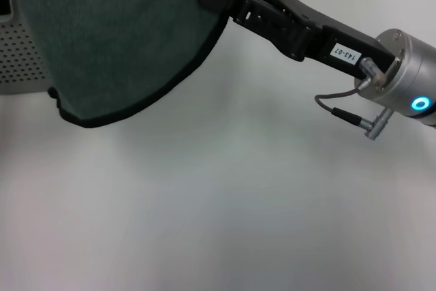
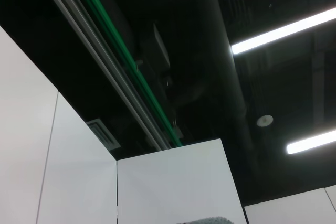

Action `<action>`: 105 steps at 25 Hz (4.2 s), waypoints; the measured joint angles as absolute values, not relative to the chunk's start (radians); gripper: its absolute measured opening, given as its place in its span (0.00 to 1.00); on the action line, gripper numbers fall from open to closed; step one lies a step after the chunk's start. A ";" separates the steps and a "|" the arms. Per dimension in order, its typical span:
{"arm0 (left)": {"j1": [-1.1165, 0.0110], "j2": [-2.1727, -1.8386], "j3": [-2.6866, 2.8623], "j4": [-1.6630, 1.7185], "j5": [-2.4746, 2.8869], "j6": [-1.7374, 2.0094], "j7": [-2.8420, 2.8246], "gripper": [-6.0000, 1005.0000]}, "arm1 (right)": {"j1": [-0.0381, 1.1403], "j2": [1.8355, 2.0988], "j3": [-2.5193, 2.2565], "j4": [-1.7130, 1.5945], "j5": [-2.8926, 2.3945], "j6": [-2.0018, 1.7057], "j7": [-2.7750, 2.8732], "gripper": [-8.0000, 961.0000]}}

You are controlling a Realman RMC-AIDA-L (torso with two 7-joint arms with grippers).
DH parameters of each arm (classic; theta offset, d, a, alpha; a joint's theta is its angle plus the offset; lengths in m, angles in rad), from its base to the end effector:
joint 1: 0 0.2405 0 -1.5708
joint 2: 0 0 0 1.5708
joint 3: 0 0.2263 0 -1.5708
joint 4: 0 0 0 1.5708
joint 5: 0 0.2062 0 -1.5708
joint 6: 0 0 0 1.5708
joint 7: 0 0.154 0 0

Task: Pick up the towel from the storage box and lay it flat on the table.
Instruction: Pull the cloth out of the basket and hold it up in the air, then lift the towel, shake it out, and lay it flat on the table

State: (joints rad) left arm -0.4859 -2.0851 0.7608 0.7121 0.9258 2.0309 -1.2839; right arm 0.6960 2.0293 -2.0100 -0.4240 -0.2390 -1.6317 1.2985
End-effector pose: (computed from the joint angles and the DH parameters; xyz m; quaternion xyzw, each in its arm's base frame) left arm -0.1414 0.2842 0.1347 -0.7107 0.0589 -0.6809 0.1666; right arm 0.0783 0.3013 -0.0242 0.7880 -0.1954 -0.5779 0.0837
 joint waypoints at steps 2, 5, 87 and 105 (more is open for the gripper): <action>-0.485 -2.086 0.761 0.712 0.926 2.031 -1.284 0.17 | 0.697 2.029 -2.012 -0.425 -0.239 -1.635 1.294 0.30; -0.485 -2.087 0.761 0.710 0.931 2.031 -1.281 0.17 | 0.700 2.029 -2.013 -0.426 -0.239 -1.644 1.273 0.25; -0.547 -2.078 0.962 0.394 1.279 1.868 -1.208 0.50 | 0.644 1.999 -1.231 -0.943 -0.819 -1.511 1.241 0.07; -0.563 -2.093 1.055 0.366 1.294 1.903 -1.153 0.48 | 0.650 2.010 -1.159 -0.934 -0.812 -1.514 1.260 0.09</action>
State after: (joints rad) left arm -0.5625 -2.0934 1.0554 0.3664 1.2943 1.9031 -1.1533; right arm 0.6502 2.0095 -1.1590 -0.9336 -0.8117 -1.5136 1.2597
